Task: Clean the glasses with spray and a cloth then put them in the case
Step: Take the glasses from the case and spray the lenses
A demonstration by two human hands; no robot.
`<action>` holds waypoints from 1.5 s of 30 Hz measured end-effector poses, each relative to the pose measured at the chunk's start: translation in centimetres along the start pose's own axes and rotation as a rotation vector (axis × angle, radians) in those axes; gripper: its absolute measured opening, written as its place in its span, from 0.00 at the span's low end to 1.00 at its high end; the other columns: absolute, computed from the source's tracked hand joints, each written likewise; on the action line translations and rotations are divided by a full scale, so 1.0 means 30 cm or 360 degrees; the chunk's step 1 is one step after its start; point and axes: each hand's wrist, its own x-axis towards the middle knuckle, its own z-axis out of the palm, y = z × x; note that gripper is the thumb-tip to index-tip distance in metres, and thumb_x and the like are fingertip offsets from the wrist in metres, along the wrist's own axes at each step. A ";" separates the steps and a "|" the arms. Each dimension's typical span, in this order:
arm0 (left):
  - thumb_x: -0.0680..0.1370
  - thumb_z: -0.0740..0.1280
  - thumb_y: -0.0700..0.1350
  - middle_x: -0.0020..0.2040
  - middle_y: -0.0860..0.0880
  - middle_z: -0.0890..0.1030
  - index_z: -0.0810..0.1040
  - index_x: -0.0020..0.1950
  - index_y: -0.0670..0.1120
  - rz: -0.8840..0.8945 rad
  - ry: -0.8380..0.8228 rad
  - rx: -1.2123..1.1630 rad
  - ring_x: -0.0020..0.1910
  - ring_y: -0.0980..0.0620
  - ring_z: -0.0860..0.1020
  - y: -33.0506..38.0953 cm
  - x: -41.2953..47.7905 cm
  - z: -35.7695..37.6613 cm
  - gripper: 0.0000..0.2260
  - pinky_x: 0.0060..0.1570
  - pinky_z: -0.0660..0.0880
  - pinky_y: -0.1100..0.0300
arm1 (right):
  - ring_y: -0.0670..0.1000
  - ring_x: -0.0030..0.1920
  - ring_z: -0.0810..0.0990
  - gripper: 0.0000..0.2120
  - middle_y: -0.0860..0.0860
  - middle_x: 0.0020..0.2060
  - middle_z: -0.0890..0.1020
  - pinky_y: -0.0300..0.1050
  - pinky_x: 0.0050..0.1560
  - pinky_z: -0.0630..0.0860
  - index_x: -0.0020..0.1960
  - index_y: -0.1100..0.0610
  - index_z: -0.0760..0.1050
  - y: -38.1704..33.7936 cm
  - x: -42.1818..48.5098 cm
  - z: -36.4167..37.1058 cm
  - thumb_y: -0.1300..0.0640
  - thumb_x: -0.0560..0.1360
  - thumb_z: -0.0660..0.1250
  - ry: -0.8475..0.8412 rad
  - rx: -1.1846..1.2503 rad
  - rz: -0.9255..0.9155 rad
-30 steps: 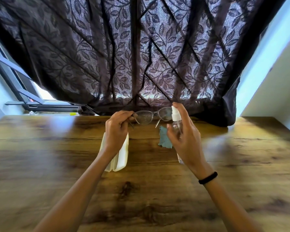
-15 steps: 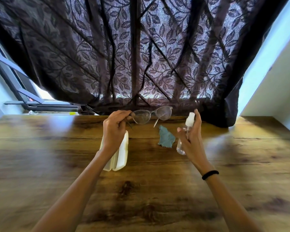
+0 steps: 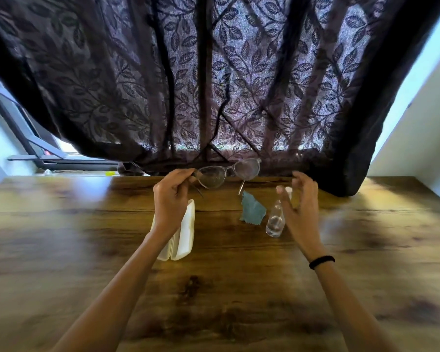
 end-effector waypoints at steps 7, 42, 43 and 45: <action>0.74 0.61 0.27 0.39 0.66 0.82 0.78 0.47 0.51 -0.0202 -0.0035 -0.0311 0.43 0.68 0.78 0.059 0.016 0.002 0.18 0.47 0.73 0.72 | 0.54 0.49 0.80 0.14 0.55 0.48 0.83 0.58 0.53 0.77 0.56 0.58 0.77 -0.047 0.139 0.012 0.51 0.74 0.65 -0.0314 -0.0330 -0.0142; 0.70 0.70 0.37 0.40 0.45 0.82 0.83 0.45 0.40 0.0019 -0.0359 0.0557 0.36 0.56 0.75 0.074 0.101 -0.011 0.05 0.39 0.67 0.72 | 0.51 0.42 0.76 0.08 0.53 0.42 0.82 0.54 0.51 0.74 0.48 0.56 0.80 -0.121 0.112 0.059 0.53 0.73 0.66 -0.0132 -0.0334 -0.0508; 0.69 0.71 0.37 0.40 0.45 0.82 0.83 0.45 0.40 -0.0011 -0.0308 0.0526 0.35 0.56 0.75 0.062 0.099 -0.012 0.06 0.39 0.67 0.74 | 0.51 0.44 0.75 0.10 0.53 0.44 0.81 0.53 0.50 0.75 0.50 0.57 0.79 -0.114 0.108 0.052 0.52 0.74 0.66 -0.0102 -0.0302 -0.0479; 0.69 0.72 0.37 0.40 0.48 0.81 0.83 0.46 0.40 -0.0111 -0.0208 0.0455 0.35 0.59 0.75 0.043 0.090 -0.016 0.06 0.39 0.67 0.75 | 0.53 0.50 0.75 0.13 0.54 0.50 0.79 0.53 0.51 0.76 0.56 0.57 0.76 -0.089 0.094 0.040 0.52 0.74 0.65 -0.0064 -0.0232 -0.0378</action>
